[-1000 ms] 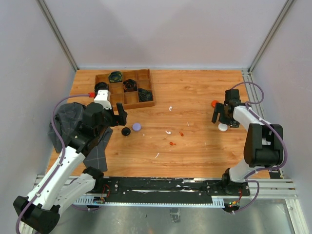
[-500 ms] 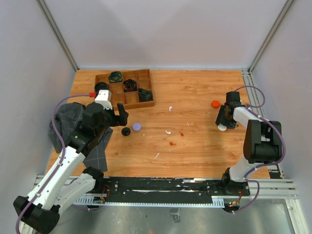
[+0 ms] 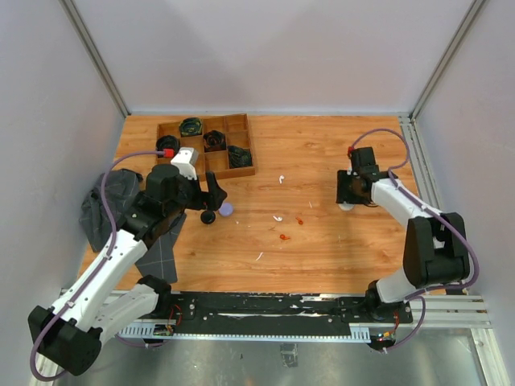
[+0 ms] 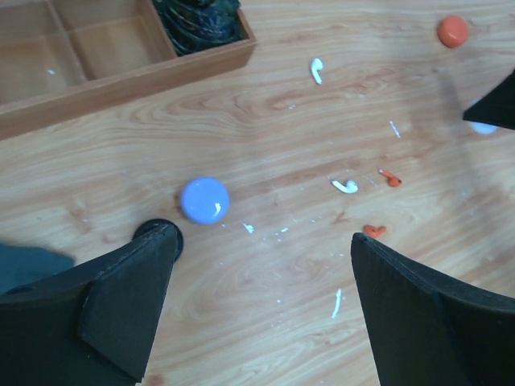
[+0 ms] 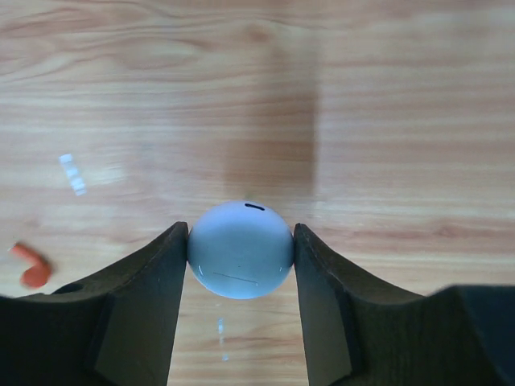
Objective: Insert the wireless bluetooth earbuds into the charging case
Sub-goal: Pick up the charging case at the center of the board.
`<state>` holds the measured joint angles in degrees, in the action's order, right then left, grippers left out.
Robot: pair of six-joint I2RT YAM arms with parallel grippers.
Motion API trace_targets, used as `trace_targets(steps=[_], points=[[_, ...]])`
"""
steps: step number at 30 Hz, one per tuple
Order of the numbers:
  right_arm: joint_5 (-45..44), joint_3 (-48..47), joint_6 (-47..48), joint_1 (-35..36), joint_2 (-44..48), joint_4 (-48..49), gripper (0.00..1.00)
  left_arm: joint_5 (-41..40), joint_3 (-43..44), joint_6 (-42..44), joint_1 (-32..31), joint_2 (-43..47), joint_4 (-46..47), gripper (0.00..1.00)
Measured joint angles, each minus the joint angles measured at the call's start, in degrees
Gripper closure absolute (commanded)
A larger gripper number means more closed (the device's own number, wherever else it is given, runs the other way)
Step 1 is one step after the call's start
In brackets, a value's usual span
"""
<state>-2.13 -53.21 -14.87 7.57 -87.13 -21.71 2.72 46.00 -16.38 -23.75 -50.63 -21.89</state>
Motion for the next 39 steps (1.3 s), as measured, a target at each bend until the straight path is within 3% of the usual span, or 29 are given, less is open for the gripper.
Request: trace_targets(steps=[8, 21, 30, 39], points=[[4.1, -5.9, 13.0, 14.8, 5.5, -1.2, 0.52, 9.2, 0.1, -5.6, 0.0, -2.2, 2.6, 0.09], [14.6, -8.4, 39.1, 31.8, 9.9, -1.4, 0.47, 23.7, -3.9, -12.5, 0.0, -5.9, 11.6, 0.16], [17.0, -10.2, 51.4, 40.9, 9.8, -0.6, 0.46, 32.1, -8.3, -17.1, -0.1, -9.0, 20.3, 0.29], [19.2, -13.9, 57.9, 45.6, 6.3, 0.5, 0.45, 35.6, -10.1, -20.0, -1.8, -11.6, 26.0, 0.40]])
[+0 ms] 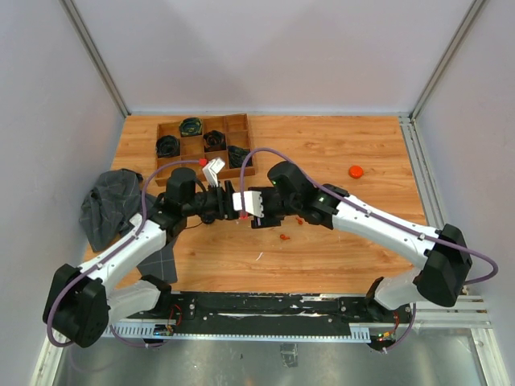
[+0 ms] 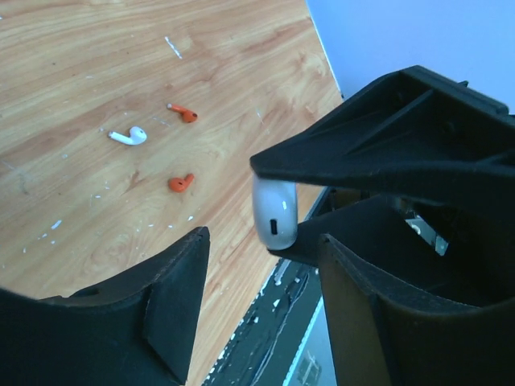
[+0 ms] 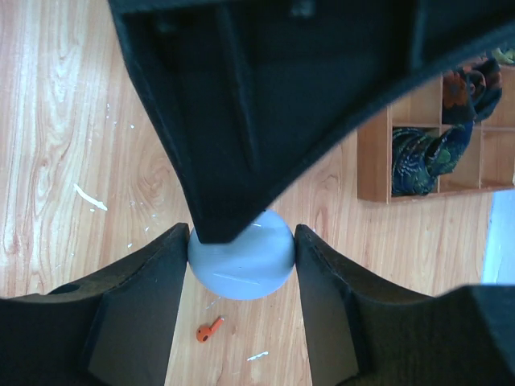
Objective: Insert the wireless bluetooth earbuds into the charging case
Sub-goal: Pick up the charging case at the center of the board.
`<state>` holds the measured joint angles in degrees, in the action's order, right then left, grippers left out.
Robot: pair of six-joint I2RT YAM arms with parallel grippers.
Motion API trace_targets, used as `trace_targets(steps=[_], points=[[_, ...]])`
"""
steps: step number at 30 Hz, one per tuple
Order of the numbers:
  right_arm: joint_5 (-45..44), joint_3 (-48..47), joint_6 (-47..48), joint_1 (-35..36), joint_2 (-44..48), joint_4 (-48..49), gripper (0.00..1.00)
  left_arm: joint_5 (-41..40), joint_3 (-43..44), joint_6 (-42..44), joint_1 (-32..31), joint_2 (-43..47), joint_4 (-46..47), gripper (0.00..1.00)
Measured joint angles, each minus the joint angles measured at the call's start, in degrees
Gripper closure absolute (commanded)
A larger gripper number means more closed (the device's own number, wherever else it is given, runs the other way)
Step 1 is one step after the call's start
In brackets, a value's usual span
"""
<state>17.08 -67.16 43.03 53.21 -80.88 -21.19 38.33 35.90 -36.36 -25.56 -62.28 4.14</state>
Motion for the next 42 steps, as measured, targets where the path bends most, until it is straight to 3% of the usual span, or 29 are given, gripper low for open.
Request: trace_targets(steps=[8, 14, 18, 29, 37, 42], points=[[1.8, -0.8, 2.4, 1.4, -1.5, 0.0, 0.44, 1.7, -0.8, -1.5, -0.5, -1.8, 3.9, 0.56], [2.2, -0.9, 3.3, 1.4, -1.6, 0.2, 0.36, 2.5, -1.6, -2.4, -0.5, -2.6, 5.8, 0.87], [1.8, -0.9, 3.8, 1.4, -1.6, 0.3, 0.27, 2.4, -1.9, -2.3, -0.5, -2.4, 6.1, 0.96], [4.7, 0.6, -2.7, -0.6, 2.6, 2.1, 0.23, -2.1, -6.4, -2.3, -0.5, 3.7, 11.9, 1.00], [16.4, 9.1, -19.8, -10.7, 12.5, 14.9, 0.26, -6.4, -12.2, -3.7, -0.6, 10.1, 21.7, 1.00], [20.2, 14.2, -32.6, -12.1, 13.1, 25.4, 0.30, -8.7, -14.2, -3.8, -0.5, 14.5, 28.3, 1.00]])
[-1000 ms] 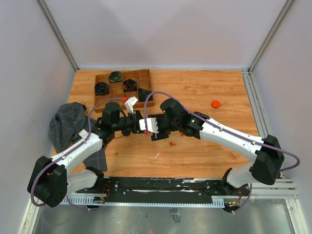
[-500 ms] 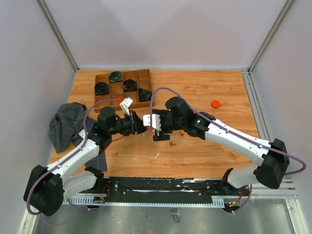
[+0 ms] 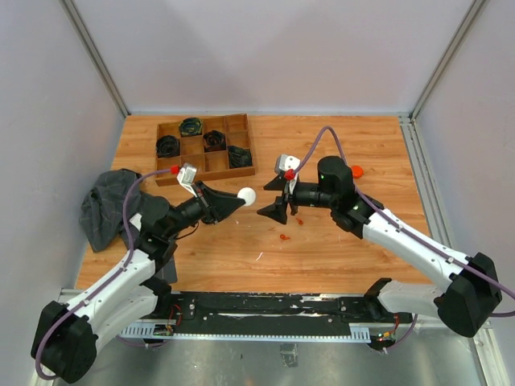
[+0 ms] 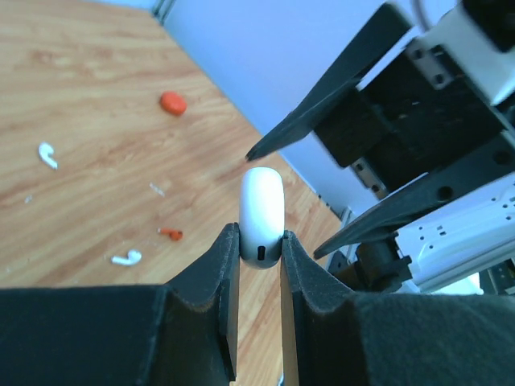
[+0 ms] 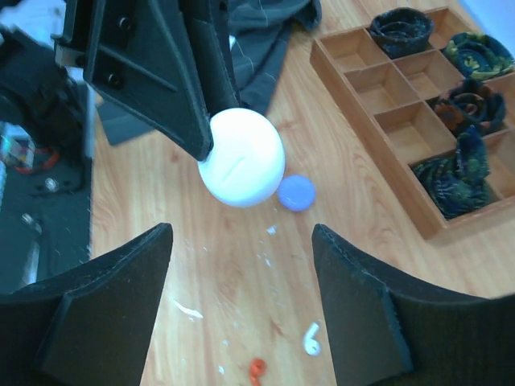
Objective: Insert the wireless bluetooth earbuds into the charging case
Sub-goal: Pick up the charging case at the center of the board.
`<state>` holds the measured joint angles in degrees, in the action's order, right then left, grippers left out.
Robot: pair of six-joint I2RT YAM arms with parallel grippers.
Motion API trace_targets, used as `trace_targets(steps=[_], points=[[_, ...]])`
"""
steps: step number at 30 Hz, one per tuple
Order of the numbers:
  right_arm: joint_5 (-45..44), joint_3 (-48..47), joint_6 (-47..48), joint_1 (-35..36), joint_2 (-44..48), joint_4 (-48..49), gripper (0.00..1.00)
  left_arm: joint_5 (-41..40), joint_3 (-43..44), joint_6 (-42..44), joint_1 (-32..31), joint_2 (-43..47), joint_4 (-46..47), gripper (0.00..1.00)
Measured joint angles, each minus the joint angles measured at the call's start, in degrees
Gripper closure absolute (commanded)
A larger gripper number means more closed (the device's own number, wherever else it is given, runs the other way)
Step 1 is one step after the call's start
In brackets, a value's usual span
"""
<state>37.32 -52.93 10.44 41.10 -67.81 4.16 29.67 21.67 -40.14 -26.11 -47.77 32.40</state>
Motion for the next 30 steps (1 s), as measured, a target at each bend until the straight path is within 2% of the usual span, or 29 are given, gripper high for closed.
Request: trace_targets(steps=[12, 19, 24, 26, 28, 30], points=[[5.8, 7.4, -27.9, 0.0, -5.0, 32.4, 0.44, -1.4, -4.0, -1.6, -0.3, 3.5, 12.8, 0.97], [8.5, 9.2, -38.1, 0.0, -10.4, 47.4, 0.55, -1.4, -5.6, -3.2, -0.7, 3.4, 18.2, 0.97], [9.7, 9.7, -41.7, 0.0, -11.4, 53.0, 0.70, -1.6, -6.4, -4.2, -0.7, 3.4, 21.1, 0.94], [10.1, 9.8, -42.6, 0.0, -11.5, 54.3, 0.80, -1.5, -6.6, -4.5, -0.8, 3.4, 22.4, 0.92], [10.5, 9.8, -43.2, 0.0, -11.6, 55.3, 0.91, -1.4, -6.9, -4.9, -0.8, 3.4, 23.6, 0.88], [10.9, 9.8, -43.4, -0.1, -11.6, 55.6, 0.97, -1.3, -7.2, -5.1, -0.8, 3.4, 24.5, 0.80]])
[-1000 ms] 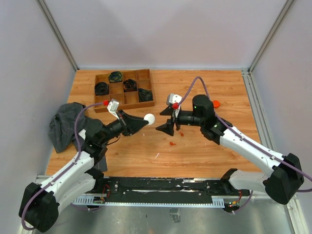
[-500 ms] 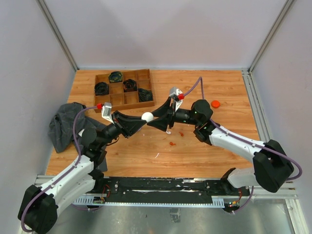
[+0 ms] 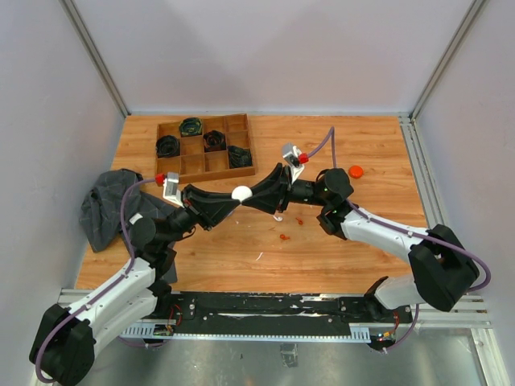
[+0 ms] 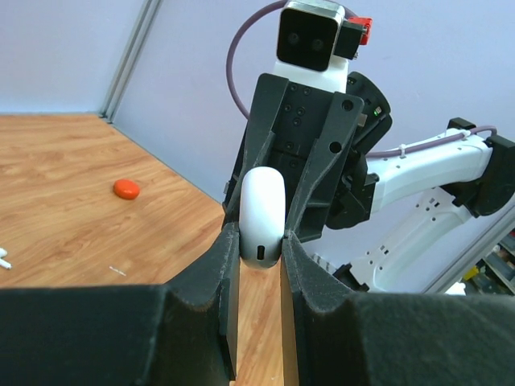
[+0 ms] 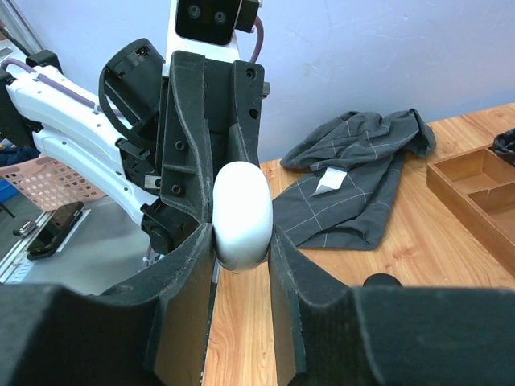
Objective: Insert the wireless bluetooth earbuds into the charging case
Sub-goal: Pick up the charging case at the center of the board.
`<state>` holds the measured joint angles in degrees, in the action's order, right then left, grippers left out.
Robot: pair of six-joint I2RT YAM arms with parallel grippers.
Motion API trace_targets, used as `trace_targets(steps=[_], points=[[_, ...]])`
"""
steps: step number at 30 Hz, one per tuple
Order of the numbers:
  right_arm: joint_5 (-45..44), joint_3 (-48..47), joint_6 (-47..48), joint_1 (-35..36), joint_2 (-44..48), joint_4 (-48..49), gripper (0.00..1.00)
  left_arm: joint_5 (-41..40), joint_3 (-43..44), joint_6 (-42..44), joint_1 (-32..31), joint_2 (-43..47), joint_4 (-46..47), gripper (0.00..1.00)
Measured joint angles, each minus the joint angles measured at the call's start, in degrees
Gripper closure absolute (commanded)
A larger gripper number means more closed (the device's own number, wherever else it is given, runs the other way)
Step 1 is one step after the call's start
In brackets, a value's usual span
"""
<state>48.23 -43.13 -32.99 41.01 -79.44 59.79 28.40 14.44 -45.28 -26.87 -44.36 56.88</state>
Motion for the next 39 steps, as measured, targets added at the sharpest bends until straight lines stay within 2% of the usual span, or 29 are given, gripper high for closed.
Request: trace_targets(steps=[1, 4, 6, 9, 13, 19, 27, 33, 39], points=[[0.2, 0.0, 0.0, 0.0, 0.0, 0.0, 0.99, 0.0, -0.1, 0.0, 0.0, 0.0, 0.2, 0.74], [1.1, 0.0, 0.0, -0.2, 0.0, 0.0, 0.99, 0.3, -0.3, -0.1, -0.1, 0.0, 0.8, 0.49], [1.6, 0.0, 0.2, -0.3, 0.1, -0.2, 0.99, 0.5, -0.4, 0.4, -0.2, 0.0, 0.6, 0.37], [2.2, 0.0, 2.2, -0.9, 1.3, -4.0, 0.99, 1.0, -0.4, 1.4, -0.3, 0.1, -1.4, 0.26], [2.7, -1.4, 8.7, -1.3, 5.0, -16.9, 0.99, 1.6, -0.3, 4.4, -0.3, 0.5, -6.3, 0.17], [2.8, -8.0, 21.1, -1.3, 8.8, -39.3, 0.99, 4.2, 1.0, 10.4, -0.3, 0.7, -11.3, 0.17], [1.8, -17.9, 35.1, -1.3, 9.5, -64.7, 0.99, 11.9, 4.6, 18.3, -0.3, -0.9, -12.9, 0.26], [0.5, -22.3, 40.8, -0.9, 9.5, -75.0, 0.99, 16.0, 7.1, 21.8, -0.3, -3.5, -12.8, 0.41], [-1.6, -24.0, 44.4, 1.0, 8.7, -79.8, 0.99, 18.9, 7.4, 22.9, -0.3, -6.0, -12.2, 0.43]])
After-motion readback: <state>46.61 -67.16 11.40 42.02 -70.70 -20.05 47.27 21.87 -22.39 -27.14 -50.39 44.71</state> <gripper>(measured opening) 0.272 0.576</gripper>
